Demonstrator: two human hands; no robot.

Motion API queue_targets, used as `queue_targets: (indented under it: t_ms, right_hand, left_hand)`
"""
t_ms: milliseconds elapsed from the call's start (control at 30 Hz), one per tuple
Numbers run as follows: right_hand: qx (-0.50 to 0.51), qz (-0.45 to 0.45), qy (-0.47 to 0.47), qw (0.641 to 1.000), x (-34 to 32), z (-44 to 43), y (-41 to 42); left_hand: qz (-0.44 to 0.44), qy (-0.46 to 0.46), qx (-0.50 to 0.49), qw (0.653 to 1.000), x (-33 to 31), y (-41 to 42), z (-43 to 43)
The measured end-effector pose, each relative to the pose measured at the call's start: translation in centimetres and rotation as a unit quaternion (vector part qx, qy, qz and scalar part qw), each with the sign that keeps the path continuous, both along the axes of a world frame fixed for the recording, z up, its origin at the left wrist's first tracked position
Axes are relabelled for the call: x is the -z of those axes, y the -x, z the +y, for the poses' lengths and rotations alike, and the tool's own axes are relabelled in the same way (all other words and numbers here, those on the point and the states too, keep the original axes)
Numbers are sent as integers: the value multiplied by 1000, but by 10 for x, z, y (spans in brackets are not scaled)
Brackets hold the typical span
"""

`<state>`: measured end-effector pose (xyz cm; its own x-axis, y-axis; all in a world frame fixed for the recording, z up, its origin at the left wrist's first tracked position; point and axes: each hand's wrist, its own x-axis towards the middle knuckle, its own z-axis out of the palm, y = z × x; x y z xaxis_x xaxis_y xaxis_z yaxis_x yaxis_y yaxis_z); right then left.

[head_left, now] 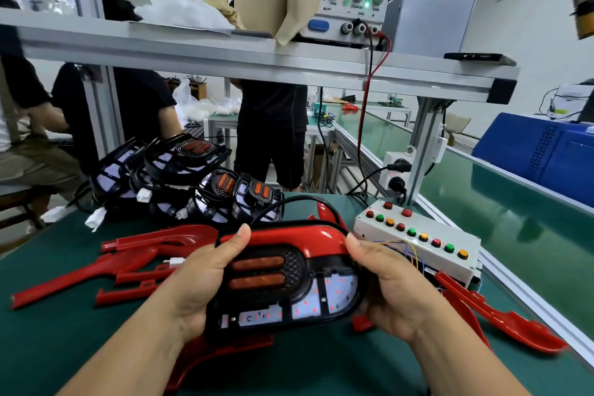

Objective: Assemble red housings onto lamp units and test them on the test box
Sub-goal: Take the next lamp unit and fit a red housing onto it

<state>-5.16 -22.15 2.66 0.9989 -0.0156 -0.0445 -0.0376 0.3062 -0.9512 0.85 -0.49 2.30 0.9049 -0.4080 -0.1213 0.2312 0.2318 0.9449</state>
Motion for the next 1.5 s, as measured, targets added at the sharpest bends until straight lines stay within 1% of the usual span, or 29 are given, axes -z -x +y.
queue_targets:
  t_ms: [167,333,533,667,700,767,833,900,933,967,1033,1067,1100,1167,1233,1267,1300,1400,1500]
  right_hand:
    - [8,16,-21,1000,5,3,-3]
    - [37,28,-15,999,8,6,-8]
    - [41,27,-18,999,12,1,-10]
    - [12,0,-51,999,10,7,-12]
    - [19,-8,-63,998,10,10,-12]
    - [50,-13,-88,995,10,13,-13]
    - [83,-4,-113,990,9,14,-13]
    - [111,22,-142,983,7,12,-14]
    - [120,35,-158,979,6,11,-15]
    - [126,44,-175,976,5,10,-15]
    - [136,53,-208,967,3,10,-14]
    - [145,53,-223,963,2,9,-14]
    - [154,51,-233,959,1,9,-14]
    - [175,48,-246,952,0,8,-14]
    - [193,47,-260,945,-1,8,-14]
    - [201,47,-266,942,-1,9,-14]
    - [206,47,-269,940,-2,8,-14]
    - [217,48,-267,938,-1,8,-14]
    - [220,50,-261,939,1,8,-14]
  left_hand:
    - [19,8,13,1000,3,-3,-1]
    - [-8,-8,-7,1000,5,-7,-3]
    - [-22,-15,-15,1000,4,-7,-9]
    - [15,22,5,1000,-4,-8,-4]
    - [21,29,17,999,-4,-7,-2]
    - [11,42,44,998,-5,-8,1]
    - [-27,68,55,996,-7,-10,8]
    - [-50,101,11,994,-11,-17,18]
    - [-56,101,-38,993,-13,-22,26]
    - [-73,66,-95,991,-14,-26,35]
    - [-127,-87,-187,970,-17,-32,54]
    - [-151,-165,-202,954,-19,-34,63]
    - [-170,-229,-199,938,-21,-34,70]
    - [-193,-327,-165,910,-23,-31,77]
    - [-214,-425,-134,870,-22,-26,75]
    - [-224,-464,-124,848,-19,-23,74]
    - [-228,-489,-111,835,-16,-20,71]
    - [-223,-535,-40,814,-3,-13,65]
    - [-233,-589,-16,773,7,-11,62]
